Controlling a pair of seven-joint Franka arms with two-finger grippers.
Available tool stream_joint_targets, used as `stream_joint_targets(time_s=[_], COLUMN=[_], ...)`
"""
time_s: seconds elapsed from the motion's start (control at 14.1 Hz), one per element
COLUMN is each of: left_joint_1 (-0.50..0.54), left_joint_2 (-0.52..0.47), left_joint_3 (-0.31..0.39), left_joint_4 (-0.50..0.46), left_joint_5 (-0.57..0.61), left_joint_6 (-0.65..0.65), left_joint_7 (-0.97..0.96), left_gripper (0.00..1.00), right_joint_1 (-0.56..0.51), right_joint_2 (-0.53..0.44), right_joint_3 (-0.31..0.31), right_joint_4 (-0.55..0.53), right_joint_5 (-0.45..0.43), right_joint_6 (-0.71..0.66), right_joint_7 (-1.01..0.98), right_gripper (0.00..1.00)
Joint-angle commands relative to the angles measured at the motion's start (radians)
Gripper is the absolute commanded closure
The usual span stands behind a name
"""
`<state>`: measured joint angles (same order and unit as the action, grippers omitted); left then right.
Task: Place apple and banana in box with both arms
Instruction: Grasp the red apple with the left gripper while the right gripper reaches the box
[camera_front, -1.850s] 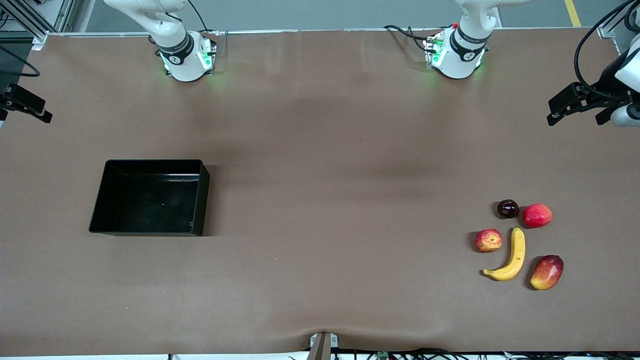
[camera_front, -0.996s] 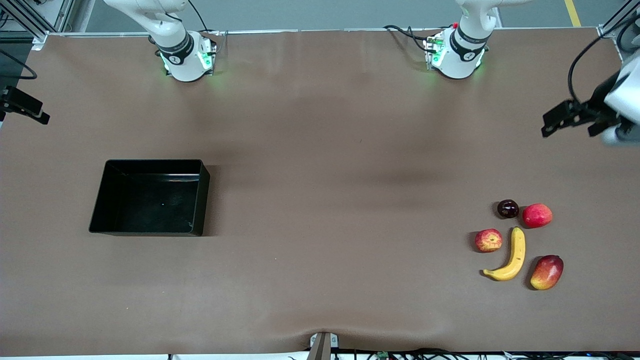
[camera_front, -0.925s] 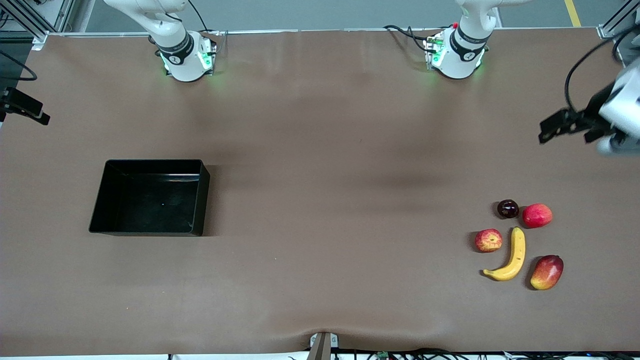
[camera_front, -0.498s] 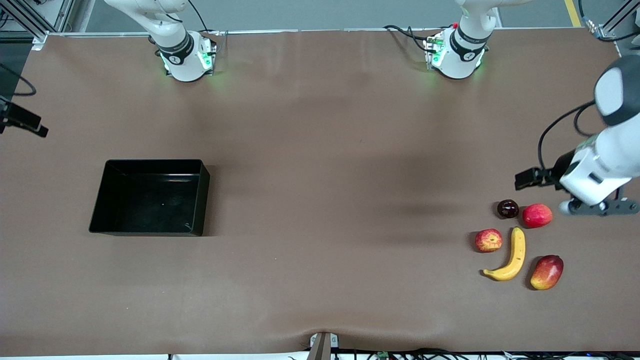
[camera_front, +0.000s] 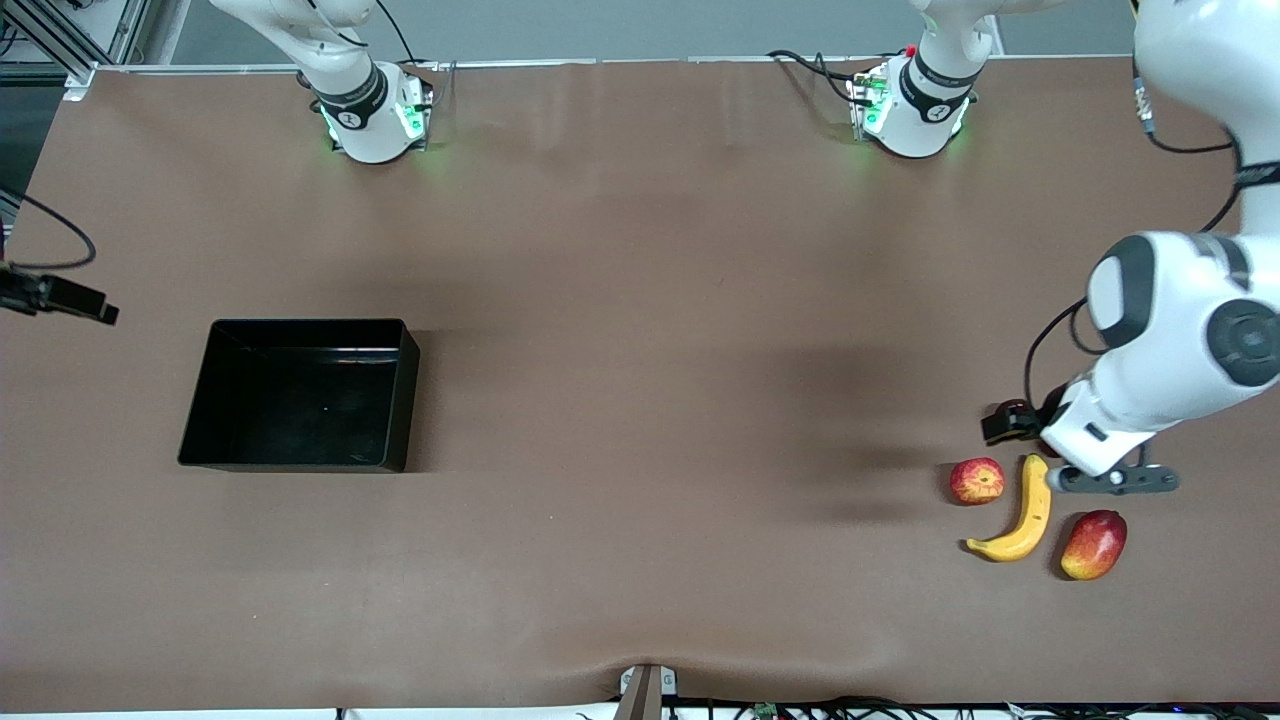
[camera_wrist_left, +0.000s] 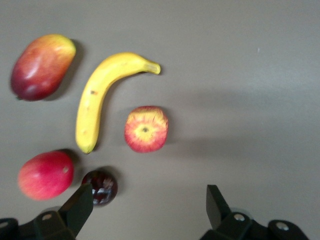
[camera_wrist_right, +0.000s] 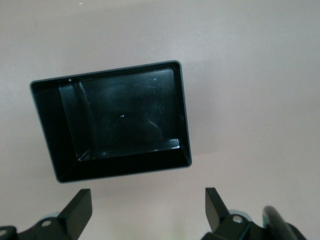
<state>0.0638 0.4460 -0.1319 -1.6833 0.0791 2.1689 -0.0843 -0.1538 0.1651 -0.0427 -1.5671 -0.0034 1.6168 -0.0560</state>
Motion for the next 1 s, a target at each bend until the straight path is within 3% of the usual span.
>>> stream_joint_targets(time_s=[0.0, 0.36, 0.5, 0.71, 0.85, 0.92], left_joint_1=[0.007, 0.01, 0.016, 0.022, 0.021, 0.021], left_joint_2=[0.041, 0.146, 0.174, 0.215, 0.227, 0.229], left_joint_3=[0.001, 0.008, 0.009, 0.009, 0.011, 0.009], left_joint_4=[-0.038, -0.035, -0.027, -0.007, -0.007, -0.007], left_joint_5=[0.06, 0.111, 0.113, 0.116, 0.114, 0.114], left_joint_6=[0.113, 0.241, 0.265, 0.282, 0.284, 0.284], left_joint_7=[-0.025, -0.031, -0.029, -0.029, -0.029, -0.029], left_gripper=[0.0, 0.0, 0.0, 0.03, 0.22, 0.41], right_joint_1=[-0.026, -0.073, -0.099, -0.107, -0.108, -0.121], right_joint_2=[0.091, 0.229, 0.258, 0.264, 0.264, 0.266], right_joint_3=[0.015, 0.018, 0.017, 0.017, 0.017, 0.018], right_joint_4=[0.032, -0.004, -0.037, -0.132, -0.191, -0.217], right_joint_5=[0.006, 0.025, 0.026, 0.046, 0.046, 0.049], right_joint_6=[0.038, 0.173, 0.247, 0.329, 0.406, 0.426], right_joint_7=[-0.011, -0.068, -0.186, -0.199, -0.226, -0.263], right_gripper=[0.0, 0.0, 0.0, 0.0, 0.0, 0.08])
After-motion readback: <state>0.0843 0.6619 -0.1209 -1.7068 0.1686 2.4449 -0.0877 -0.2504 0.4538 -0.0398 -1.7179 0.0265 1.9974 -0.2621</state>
